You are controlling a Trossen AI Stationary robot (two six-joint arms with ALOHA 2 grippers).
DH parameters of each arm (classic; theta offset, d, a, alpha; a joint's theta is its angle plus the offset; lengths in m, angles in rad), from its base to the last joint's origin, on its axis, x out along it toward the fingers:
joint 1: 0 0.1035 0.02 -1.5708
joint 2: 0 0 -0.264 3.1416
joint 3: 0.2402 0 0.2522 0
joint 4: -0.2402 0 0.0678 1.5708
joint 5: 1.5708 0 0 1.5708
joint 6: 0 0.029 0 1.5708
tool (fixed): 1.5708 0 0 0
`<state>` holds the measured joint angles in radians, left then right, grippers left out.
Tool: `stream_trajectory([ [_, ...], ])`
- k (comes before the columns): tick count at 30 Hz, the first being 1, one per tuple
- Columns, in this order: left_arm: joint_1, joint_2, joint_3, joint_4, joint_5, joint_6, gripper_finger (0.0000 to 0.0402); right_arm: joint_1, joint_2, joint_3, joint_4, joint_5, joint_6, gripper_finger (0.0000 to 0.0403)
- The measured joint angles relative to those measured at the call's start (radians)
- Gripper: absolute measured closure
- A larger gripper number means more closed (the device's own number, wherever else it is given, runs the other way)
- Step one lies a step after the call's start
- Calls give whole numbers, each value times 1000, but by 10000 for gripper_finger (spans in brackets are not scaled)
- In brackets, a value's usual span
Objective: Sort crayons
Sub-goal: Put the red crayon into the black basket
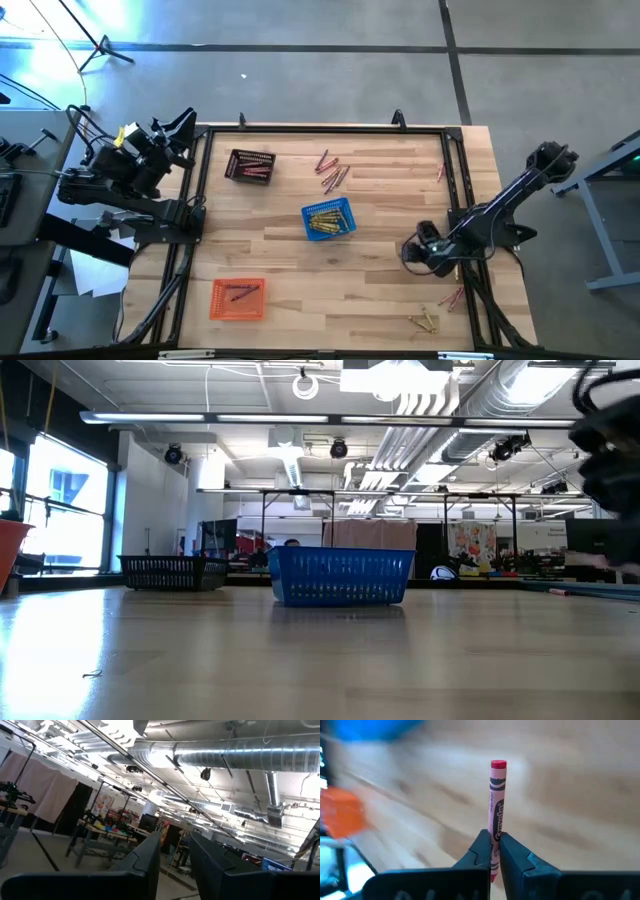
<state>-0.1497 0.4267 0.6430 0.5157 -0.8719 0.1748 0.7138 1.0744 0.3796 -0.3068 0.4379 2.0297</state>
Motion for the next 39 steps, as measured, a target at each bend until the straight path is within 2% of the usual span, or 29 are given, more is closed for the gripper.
stream_trajectory([
  [2, -1, 0, 0, -22, 4, -29, 312, -38, 0, 29, 1, 83, -76, 400],
  [5, -1, 3, 0, -98, 53, -105, 312, -120, 0, 96, 2, 144, -235, 400],
  [9, -1, 15, 0, -194, 134, -219, 312, -251, 12, 216, 2, 156, -521, 400],
  [17, -1, 41, -1, -280, 163, -350, 312, -465, 110, 501, -2, 192, -1015, 393],
  [25, -1, 41, -1, -303, 312, -429, 312, -615, 369, 815, -2, 189, -1366, 395],
  [29, -1, 41, -1, -310, 349, -466, 312, -676, 527, 967, 0, 176, -1451, 395],
  [34, -1, 41, -1, -304, 370, -514, 312, -744, 722, 1149, -1, 91, -1534, 395],
  [39, -1, 41, -1, -257, 404, -534, 312, -793, 907, 1320, 93, 42, -1628, 395],
])
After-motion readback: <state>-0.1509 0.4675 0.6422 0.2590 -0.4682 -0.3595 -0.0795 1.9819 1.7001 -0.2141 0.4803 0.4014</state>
